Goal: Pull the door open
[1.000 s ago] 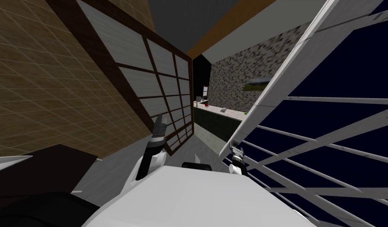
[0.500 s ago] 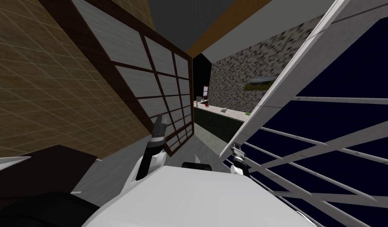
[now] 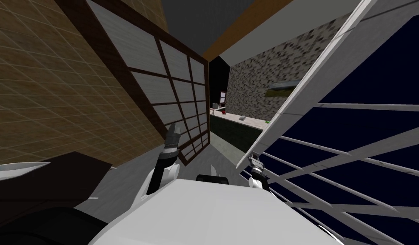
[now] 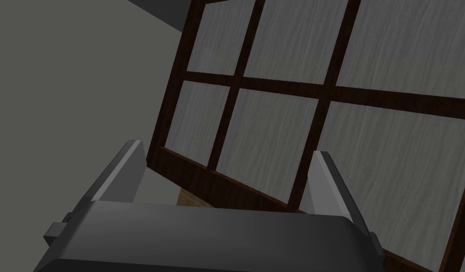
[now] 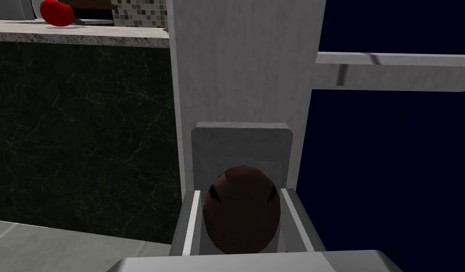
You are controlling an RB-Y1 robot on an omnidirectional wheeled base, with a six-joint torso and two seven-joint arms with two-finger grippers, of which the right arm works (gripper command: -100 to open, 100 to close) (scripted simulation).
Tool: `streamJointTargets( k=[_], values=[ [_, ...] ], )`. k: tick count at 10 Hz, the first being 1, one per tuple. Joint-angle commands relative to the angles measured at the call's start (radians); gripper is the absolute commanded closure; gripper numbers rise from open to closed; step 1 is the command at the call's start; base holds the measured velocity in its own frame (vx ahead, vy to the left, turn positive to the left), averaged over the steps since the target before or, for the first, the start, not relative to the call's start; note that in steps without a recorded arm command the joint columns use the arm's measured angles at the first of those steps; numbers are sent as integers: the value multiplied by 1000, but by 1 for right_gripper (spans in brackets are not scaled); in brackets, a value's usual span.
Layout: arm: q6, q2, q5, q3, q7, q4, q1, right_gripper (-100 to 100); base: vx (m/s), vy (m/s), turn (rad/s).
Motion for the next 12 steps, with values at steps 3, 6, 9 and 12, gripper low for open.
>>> streamJointTargets(
  k=[3,6,9,12],
  values=[
    [12,0,26,43,-26,-18,9,100,-205,0,53],
    [21,-7,50,82,-52,-34,9,100,-255,11,62],
    [23,-10,65,108,-67,-42,19,100,-172,-7,47],
    [19,-26,87,145,-97,-58,28,100,-236,-22,83]
  ],
)
